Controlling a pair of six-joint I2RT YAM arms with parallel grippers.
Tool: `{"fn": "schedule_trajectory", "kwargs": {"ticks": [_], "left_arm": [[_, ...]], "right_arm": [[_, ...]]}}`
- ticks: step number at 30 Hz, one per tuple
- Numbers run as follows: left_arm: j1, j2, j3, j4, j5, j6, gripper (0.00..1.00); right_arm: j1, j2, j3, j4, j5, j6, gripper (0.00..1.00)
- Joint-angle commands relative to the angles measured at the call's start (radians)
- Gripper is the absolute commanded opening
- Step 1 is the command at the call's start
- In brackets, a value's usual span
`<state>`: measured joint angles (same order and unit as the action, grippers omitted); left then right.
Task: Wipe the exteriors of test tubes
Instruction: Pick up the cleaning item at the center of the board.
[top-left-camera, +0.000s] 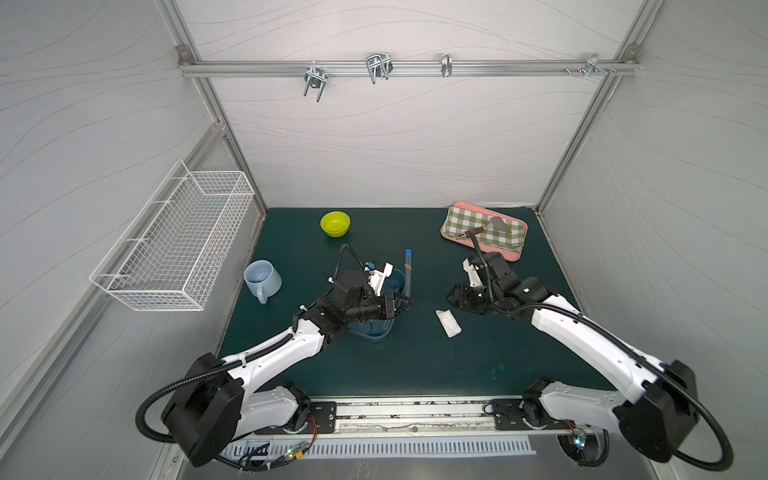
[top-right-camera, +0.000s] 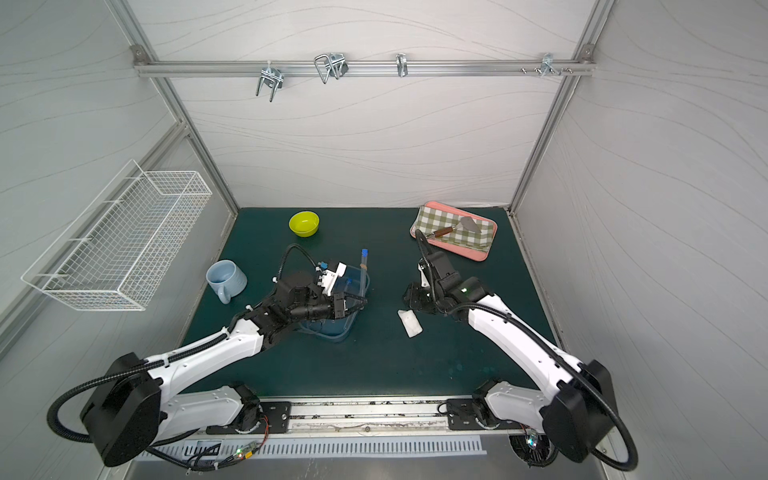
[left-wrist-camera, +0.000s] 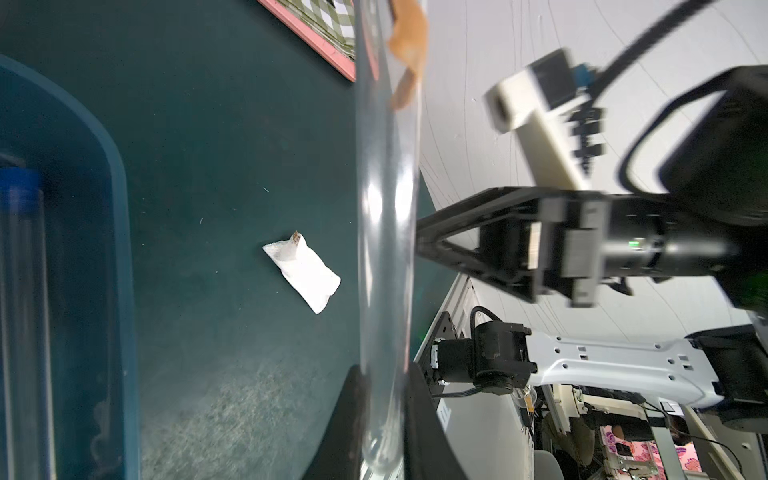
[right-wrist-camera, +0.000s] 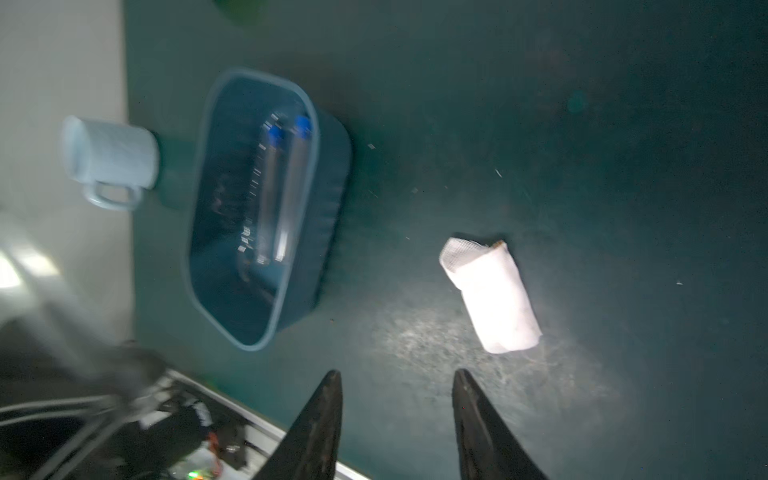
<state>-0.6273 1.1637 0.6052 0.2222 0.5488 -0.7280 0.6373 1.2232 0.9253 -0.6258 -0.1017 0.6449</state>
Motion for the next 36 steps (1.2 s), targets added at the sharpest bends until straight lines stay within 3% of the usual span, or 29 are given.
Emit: {"fn": "schedule_trajectory", "kwargs": {"ticks": [1, 12, 23, 29, 33, 36], "left_arm": [[0.020, -0.058, -0.021, -0.034, -0.021, 0.024, 0.02], [0.037, -0.145, -0.059, -0.084, -0.037, 0.022, 0.02], [0.037, -0.174, -0.072, -0.096, -0.045, 0.021, 0.02], [0.037, -0.184, -0.074, -0.099, -0.047, 0.020, 0.02], [0.038, -0.189, -0.078, -0.100, -0.050, 0.022, 0.02], [0.038, -0.188, -0.076, -0.103, -0.047, 0.022, 0.02]], "right_arm": [[0.010, 0.071, -0.044, -0.018, 0.007, -0.065, 0.40], [0.108, 0.398, 0.108, -0.021, 0.144, -0.108, 0.36], [0.123, 0.533, 0.188, -0.074, 0.265, -0.125, 0.29], [0.122, 0.568, 0.214, -0.080, 0.288, -0.130, 0.15], [0.118, 0.561, 0.223, -0.095, 0.313, -0.126, 0.00], [0.108, 0.527, 0.228, -0.110, 0.299, -0.126, 0.00]]}}
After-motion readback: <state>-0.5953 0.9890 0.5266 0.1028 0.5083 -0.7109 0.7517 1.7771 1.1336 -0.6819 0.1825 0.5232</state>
